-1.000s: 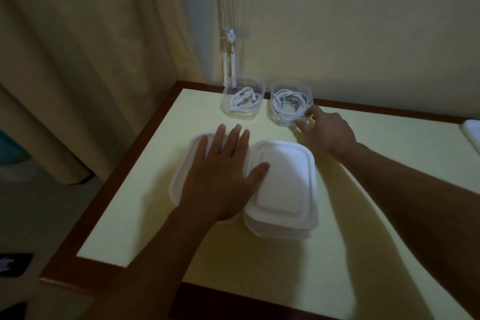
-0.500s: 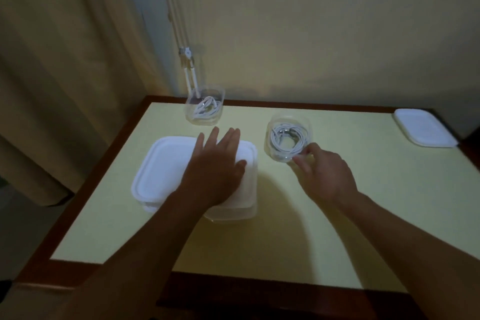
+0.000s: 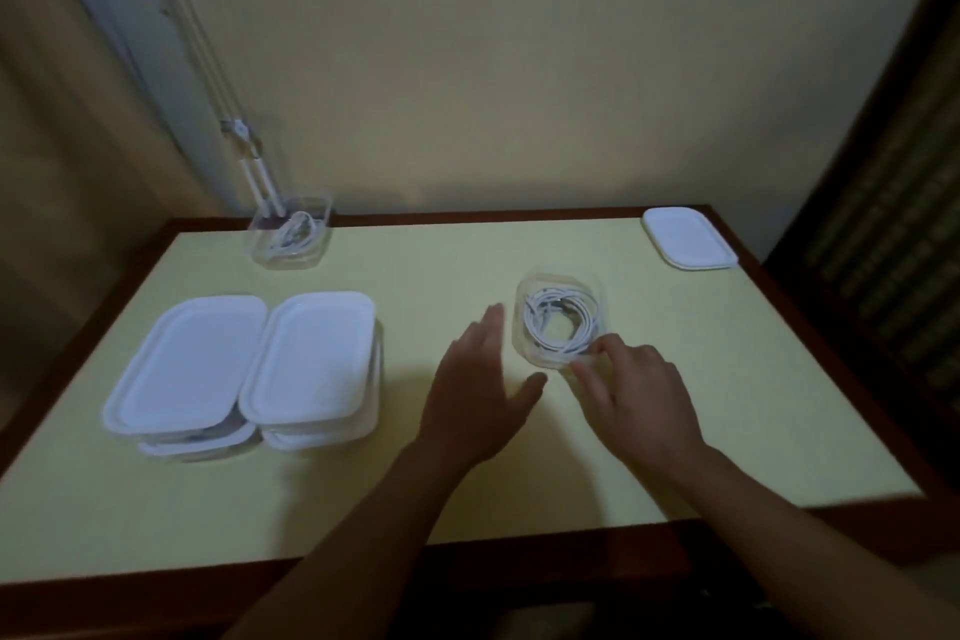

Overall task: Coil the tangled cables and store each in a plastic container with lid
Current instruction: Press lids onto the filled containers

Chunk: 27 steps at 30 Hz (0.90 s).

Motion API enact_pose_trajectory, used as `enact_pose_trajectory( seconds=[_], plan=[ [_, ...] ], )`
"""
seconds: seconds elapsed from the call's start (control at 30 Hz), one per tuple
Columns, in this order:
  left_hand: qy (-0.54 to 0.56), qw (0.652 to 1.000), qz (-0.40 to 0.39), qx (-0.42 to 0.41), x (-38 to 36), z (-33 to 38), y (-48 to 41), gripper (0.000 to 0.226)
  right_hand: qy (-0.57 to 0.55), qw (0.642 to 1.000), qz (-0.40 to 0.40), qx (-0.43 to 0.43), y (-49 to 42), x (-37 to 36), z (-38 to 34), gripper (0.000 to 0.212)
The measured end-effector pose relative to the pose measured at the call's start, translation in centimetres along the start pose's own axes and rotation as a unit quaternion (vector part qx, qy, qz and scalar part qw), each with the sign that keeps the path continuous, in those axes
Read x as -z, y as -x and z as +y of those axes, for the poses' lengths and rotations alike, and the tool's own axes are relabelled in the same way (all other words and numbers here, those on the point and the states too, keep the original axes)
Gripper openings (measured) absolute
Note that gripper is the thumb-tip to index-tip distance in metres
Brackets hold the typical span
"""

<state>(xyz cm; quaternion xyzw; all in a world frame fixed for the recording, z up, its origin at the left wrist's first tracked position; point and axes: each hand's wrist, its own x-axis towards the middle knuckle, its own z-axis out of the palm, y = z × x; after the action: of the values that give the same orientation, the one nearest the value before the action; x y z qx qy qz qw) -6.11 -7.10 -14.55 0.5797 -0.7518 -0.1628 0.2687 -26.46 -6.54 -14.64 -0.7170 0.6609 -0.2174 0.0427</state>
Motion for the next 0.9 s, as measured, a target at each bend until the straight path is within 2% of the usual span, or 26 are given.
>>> enact_pose_trajectory(
  seconds=[0.07, 0.1, 0.17, 0.27, 0.37, 0.67, 0.9],
  plan=[
    [0.072, 0.991, -0.018, 0.112, -1.7, -0.5, 1.0, 0.100, -0.035, 0.999, -0.009, -0.010, 0.5, 0.0, 1.3, 0.040],
    [0.070, 0.987, -0.030, 0.138, -2.4, -0.8, 1.5, 0.103, -0.048, 0.999, -0.019, -0.015, 0.9, 0.0, 2.0, 0.051],
    [-0.014, 0.994, -0.034, 0.099, -3.4, -1.2, 2.3, 0.107, -0.060, 0.997, -0.031, -0.024, 1.5, -0.3, 3.3, 0.066],
    [-0.084, 0.996, -0.028, 0.023, -4.3, -1.4, 1.6, 0.116, -0.068, 0.996, -0.018, -0.061, 1.7, -0.8, 5.1, 0.064],
    [-0.071, 0.997, -0.014, 0.026, -4.9, -1.5, 0.1, 0.121, -0.035, 0.997, 0.017, -0.068, 0.4, -1.2, 6.5, 0.057],
    [-0.013, 1.000, 0.005, -0.002, -5.6, -1.8, -3.3, 0.115, 0.056, 0.986, 0.096, -0.123, -7.1, -2.6, 11.1, 0.052],
    [-0.018, 1.000, 0.007, -0.014, -6.6, -1.7, -5.7, 0.118, 0.091, 0.975, 0.133, -0.156, -12.9, -3.4, 13.8, 0.046]
  ],
)
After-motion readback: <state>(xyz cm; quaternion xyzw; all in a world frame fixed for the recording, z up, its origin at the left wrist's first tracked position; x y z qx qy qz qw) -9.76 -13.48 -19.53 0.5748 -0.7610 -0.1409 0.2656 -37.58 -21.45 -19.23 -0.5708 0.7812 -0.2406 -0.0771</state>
